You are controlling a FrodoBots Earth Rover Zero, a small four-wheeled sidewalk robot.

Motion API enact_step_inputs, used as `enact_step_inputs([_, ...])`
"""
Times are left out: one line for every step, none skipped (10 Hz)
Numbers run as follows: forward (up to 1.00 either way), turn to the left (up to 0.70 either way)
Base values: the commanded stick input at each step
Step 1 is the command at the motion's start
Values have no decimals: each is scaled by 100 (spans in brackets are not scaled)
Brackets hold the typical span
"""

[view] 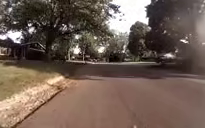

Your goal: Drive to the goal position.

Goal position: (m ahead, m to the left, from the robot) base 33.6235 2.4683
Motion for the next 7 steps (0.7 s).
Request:
enact_step_inputs([100,40])
enact_step_inputs([100,40])
enact_step_inputs([100,13])
enact_step_inputs([100,3])
enact_step_inputs([100,3])
enact_step_inputs([100,3])
enact_step_inputs([100,3])
